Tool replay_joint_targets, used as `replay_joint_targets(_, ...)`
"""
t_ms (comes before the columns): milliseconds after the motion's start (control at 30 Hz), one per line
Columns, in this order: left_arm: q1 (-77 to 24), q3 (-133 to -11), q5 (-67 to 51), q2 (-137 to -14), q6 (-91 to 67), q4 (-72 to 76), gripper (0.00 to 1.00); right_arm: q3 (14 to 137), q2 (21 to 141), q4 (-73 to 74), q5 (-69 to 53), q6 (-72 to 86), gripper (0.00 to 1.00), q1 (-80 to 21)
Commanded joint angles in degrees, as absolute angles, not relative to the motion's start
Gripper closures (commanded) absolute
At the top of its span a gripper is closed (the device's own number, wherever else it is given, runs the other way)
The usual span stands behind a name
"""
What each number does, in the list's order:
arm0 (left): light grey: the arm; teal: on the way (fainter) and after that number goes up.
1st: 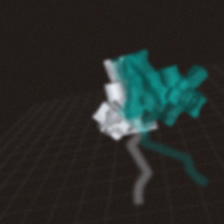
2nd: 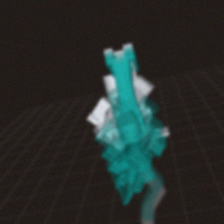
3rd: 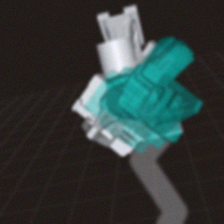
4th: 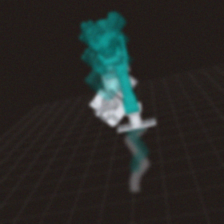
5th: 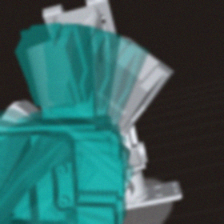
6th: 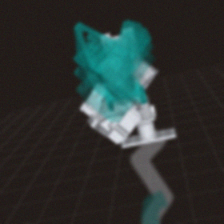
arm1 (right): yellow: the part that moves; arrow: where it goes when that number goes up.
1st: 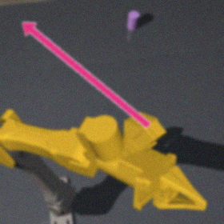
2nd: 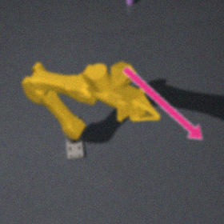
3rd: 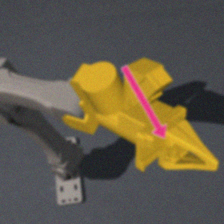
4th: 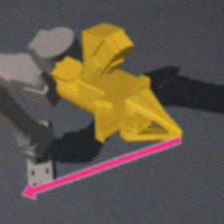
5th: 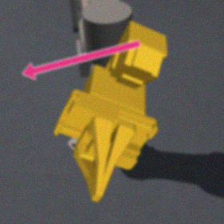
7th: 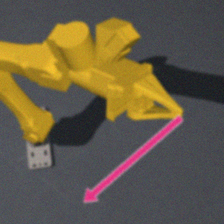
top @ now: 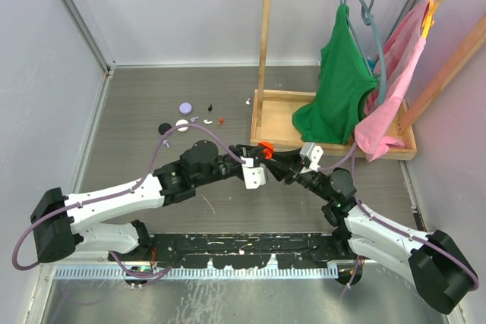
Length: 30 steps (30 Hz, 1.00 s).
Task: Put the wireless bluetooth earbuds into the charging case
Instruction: Place the earbud in the charging case.
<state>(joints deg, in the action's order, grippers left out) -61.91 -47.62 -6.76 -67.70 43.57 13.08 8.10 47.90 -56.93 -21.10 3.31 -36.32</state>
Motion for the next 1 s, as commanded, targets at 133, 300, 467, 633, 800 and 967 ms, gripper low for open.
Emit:
replay_joint_targets(133, -62.76, -49.96, -3.92, -69.12, 43.03, 9.16, 0.81, 8.29, 47.46, -62.69, -20.24, 2.99, 0.96, -36.56)
replay_joint_targets(300, -62.94, -49.79, -2.49, -68.83, 42.43, 8.19, 0.81, 7.86, 47.11, -62.91, -18.75, 2.99, 0.96, -36.52)
replay_joint_targets(467, -63.04, -50.86, -0.42, -69.16, 40.73, 6.64, 0.81, 7.67, 47.01, -62.91, -18.33, 2.90, 0.96, -36.53)
replay_joint_targets(633, -63.90, -52.47, 3.23, -70.40, 38.34, 4.32, 0.82, 7.48, 47.52, -63.25, -17.85, 2.90, 0.96, -36.56)
replay_joint_targets(800, -65.74, -53.95, 5.06, -71.76, 38.00, 2.67, 0.81, 7.46, 48.22, -63.71, -17.97, 2.98, 0.96, -36.51)
replay_joint_targets(967, -66.66, -57.19, 7.79, -74.33, 38.42, -0.96, 0.81, 7.42, 48.65, -63.91, -18.30, 2.99, 0.96, -36.56)
